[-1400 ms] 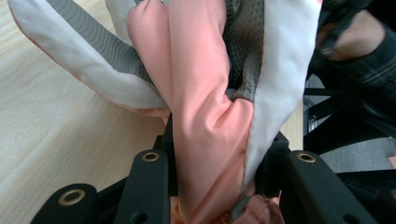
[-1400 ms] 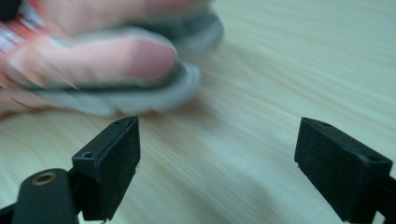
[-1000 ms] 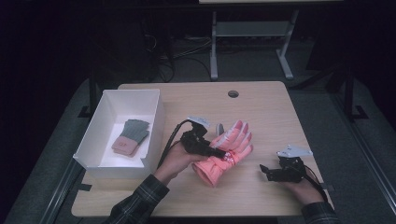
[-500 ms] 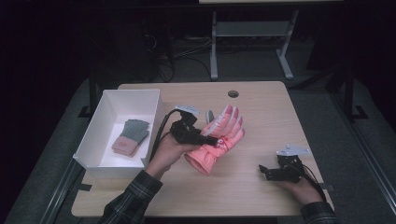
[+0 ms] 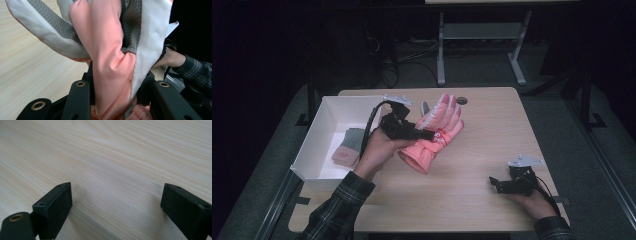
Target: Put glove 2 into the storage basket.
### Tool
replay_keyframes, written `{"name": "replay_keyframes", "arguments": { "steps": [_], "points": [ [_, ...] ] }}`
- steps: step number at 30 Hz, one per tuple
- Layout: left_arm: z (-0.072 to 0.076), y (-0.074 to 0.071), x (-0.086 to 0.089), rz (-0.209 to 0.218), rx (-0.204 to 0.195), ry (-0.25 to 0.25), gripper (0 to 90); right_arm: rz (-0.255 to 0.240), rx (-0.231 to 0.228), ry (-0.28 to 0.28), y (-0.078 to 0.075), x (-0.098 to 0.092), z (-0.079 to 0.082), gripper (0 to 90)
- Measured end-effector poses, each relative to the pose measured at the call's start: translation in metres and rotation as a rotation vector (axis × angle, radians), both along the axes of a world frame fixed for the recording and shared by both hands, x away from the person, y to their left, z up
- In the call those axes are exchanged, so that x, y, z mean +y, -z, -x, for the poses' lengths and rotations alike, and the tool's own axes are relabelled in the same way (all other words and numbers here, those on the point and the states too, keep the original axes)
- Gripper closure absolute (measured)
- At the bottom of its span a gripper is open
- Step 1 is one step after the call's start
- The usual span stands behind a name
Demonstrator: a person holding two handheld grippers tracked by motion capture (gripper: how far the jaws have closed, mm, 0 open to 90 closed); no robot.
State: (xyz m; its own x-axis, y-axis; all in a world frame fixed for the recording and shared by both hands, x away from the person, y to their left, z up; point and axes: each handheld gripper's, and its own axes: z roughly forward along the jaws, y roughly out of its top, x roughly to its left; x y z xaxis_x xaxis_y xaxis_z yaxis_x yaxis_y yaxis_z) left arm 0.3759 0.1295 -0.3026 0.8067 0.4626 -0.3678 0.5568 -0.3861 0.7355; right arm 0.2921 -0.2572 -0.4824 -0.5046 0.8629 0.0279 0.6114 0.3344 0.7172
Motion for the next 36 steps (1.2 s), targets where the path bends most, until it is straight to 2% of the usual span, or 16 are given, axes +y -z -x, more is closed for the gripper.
{"name": "replay_keyframes", "arguments": {
  "steps": [4,11,17,24,36],
  "points": [
    [-0.002,-0.010,0.013,-0.006,-0.011,-0.017,63.4,0.002,0.002,0.002,0.000,0.000,0.000,9.3],
    [-0.003,-0.030,0.042,-0.004,-0.041,-0.079,63.4,0.003,0.003,0.009,0.000,0.000,0.000,9.0],
    [-0.003,-0.040,0.069,-0.003,-0.055,-0.133,63.4,0.003,0.004,0.010,0.000,0.000,0.000,8.9],
    [-0.007,-0.042,0.100,-0.007,-0.057,-0.203,63.3,0.003,0.002,0.008,0.000,0.000,0.000,8.8],
    [-0.008,-0.036,0.151,0.000,-0.047,-0.326,63.3,0.004,0.002,0.009,0.000,0.000,0.000,8.6]
  ]
}}
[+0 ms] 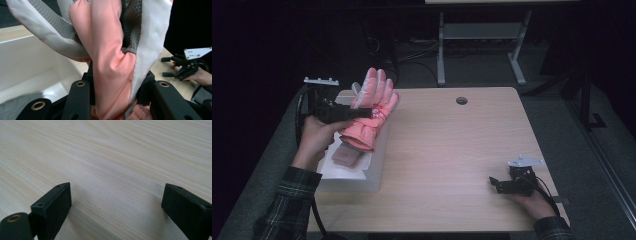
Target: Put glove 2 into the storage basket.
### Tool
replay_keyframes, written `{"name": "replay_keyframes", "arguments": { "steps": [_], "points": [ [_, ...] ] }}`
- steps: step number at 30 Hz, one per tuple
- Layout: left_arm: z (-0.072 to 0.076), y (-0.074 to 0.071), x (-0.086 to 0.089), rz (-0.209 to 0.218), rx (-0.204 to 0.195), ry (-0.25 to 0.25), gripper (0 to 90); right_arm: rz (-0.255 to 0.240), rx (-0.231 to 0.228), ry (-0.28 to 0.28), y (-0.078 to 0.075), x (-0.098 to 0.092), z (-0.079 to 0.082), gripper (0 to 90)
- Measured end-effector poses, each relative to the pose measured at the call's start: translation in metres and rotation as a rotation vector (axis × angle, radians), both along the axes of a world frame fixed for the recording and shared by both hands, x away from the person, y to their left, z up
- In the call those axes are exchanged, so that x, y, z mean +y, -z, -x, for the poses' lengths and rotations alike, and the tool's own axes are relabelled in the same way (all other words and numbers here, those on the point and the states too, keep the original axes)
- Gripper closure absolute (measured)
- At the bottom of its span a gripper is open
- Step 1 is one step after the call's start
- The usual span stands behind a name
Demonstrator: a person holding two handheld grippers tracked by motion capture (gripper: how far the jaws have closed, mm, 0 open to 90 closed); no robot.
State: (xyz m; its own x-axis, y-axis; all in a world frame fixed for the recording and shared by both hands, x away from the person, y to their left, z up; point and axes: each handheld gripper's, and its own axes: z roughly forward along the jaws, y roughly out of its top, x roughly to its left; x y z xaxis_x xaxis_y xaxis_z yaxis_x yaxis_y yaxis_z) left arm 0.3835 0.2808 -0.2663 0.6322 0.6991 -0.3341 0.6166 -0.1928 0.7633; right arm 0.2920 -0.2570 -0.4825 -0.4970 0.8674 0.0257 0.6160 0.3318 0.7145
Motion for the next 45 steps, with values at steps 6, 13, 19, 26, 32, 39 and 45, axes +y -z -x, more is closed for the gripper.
{"name": "replay_keyframes", "arguments": {
  "steps": [6,13,19,26,32,39,45],
  "points": [
    [-0.001,0.006,0.025,0.010,0.013,-0.059,63.3,0.000,0.000,0.000,0.000,0.000,0.000,8.6],
    [-0.005,0.021,0.047,-0.017,0.048,-0.124,63.2,-0.001,0.002,0.002,0.000,0.000,0.000,8.5],
    [-0.012,0.040,0.055,-0.027,0.090,-0.160,63.2,0.000,0.001,0.001,0.000,0.000,0.000,8.5],
    [-0.019,0.067,0.049,-0.072,0.139,-0.157,63.0,0.000,0.001,0.002,0.000,0.000,0.000,8.4],
    [-0.027,0.092,0.042,-0.086,0.182,-0.148,62.8,0.000,0.001,0.002,0.000,0.000,0.000,8.4],
    [-0.030,0.114,0.040,-0.100,0.234,-0.131,62.4,0.000,0.001,0.002,0.000,0.000,0.000,8.4],
    [-0.033,0.134,0.037,-0.120,0.270,-0.131,61.2,0.001,0.001,0.002,0.000,0.000,0.000,8.3]
  ]
}}
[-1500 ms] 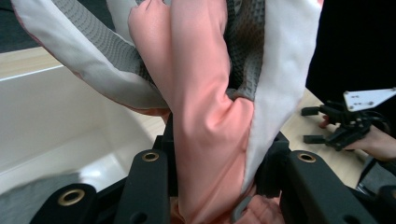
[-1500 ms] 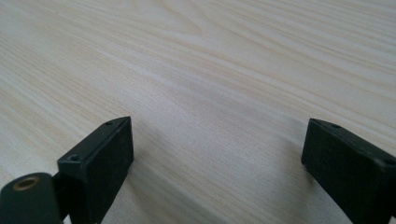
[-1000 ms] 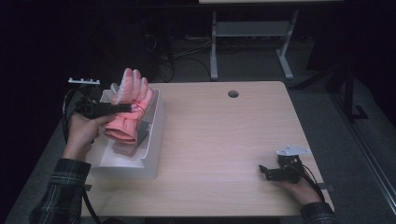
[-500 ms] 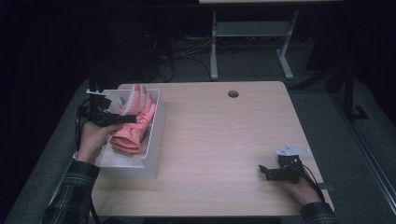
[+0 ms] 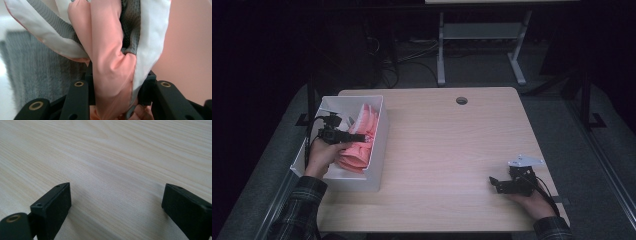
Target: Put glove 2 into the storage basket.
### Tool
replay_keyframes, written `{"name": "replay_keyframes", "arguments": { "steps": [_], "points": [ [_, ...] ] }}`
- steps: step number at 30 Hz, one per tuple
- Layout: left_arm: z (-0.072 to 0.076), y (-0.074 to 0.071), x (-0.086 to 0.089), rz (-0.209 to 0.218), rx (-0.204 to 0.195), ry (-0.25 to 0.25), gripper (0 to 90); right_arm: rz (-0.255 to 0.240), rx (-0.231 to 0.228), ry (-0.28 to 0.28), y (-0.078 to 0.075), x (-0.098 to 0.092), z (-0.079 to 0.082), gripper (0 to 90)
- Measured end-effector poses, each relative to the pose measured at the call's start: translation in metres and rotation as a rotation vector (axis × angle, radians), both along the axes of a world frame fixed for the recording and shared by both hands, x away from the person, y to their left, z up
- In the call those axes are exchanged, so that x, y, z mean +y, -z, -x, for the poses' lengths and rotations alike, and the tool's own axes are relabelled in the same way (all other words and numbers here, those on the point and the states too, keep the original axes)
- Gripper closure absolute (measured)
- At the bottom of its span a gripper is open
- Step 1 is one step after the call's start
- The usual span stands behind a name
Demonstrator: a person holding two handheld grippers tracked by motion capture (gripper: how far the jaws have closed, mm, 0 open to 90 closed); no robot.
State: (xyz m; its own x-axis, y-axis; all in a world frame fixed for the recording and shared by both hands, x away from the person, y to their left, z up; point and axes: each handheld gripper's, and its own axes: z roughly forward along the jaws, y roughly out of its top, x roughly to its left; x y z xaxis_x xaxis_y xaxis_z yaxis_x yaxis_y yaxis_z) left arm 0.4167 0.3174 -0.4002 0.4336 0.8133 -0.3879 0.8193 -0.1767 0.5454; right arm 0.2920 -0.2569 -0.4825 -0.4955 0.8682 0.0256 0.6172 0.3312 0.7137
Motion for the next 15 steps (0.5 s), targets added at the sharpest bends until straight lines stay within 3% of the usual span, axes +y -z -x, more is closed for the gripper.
{"name": "replay_keyframes", "arguments": {
  "steps": [7,9,15],
  "points": [
    [-0.0024,0.0120,-0.0087,-0.034,0.012,0.013,59.5,0.000,0.001,0.001,0.0000,0.0001,0.0000,8.2],
    [-0.0022,0.0128,-0.0085,-0.027,0.007,0.013,57.5,0.000,0.001,0.001,0.0000,0.0002,0.0000,8.2],
    [-0.0038,0.0076,-0.0021,-0.017,-0.002,0.016,37.7,0.000,0.001,0.002,0.0000,0.0003,0.0000,8.2]
  ]
}}
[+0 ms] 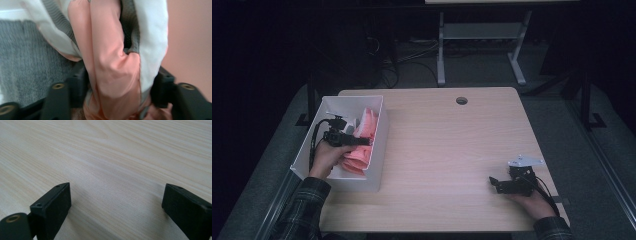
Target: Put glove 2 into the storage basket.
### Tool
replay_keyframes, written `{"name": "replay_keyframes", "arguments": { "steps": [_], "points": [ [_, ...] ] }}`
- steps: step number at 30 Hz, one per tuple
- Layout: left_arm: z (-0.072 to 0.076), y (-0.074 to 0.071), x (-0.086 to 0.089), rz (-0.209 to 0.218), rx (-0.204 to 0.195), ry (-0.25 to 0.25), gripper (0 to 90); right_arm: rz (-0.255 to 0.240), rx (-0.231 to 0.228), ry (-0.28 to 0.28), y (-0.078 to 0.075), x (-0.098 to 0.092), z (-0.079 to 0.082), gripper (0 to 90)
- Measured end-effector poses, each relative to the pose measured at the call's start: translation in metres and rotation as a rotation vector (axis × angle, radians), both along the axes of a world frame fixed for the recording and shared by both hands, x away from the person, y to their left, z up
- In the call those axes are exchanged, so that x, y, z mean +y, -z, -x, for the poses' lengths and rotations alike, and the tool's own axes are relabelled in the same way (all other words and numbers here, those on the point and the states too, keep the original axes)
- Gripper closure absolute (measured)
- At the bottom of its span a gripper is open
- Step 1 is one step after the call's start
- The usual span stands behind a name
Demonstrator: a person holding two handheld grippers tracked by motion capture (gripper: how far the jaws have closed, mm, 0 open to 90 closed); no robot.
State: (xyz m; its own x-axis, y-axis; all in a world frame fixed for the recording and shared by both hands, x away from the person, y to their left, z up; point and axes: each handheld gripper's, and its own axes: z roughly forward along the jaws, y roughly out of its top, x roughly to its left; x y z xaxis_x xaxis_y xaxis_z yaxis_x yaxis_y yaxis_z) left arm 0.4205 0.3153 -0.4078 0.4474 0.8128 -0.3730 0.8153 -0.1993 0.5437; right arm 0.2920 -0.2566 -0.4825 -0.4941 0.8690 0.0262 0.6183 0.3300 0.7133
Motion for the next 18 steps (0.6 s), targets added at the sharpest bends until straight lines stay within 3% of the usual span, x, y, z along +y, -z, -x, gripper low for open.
{"name": "replay_keyframes", "arguments": {
  "steps": [4,7,18],
  "points": [
    [0.001,-0.008,0.001,-0.028,-0.041,-0.014,22.2,0.000,0.000,0.000,0.000,0.000,0.000,8.2],
    [0.002,-0.018,0.004,-0.035,-0.072,-0.036,15.5,0.000,0.000,-0.001,0.000,0.000,0.000,8.2],
    [0.004,-0.050,0.008,-0.054,-0.132,-0.025,13.3,0.000,-0.001,0.000,0.000,0.000,0.000,8.2]
  ]
}}
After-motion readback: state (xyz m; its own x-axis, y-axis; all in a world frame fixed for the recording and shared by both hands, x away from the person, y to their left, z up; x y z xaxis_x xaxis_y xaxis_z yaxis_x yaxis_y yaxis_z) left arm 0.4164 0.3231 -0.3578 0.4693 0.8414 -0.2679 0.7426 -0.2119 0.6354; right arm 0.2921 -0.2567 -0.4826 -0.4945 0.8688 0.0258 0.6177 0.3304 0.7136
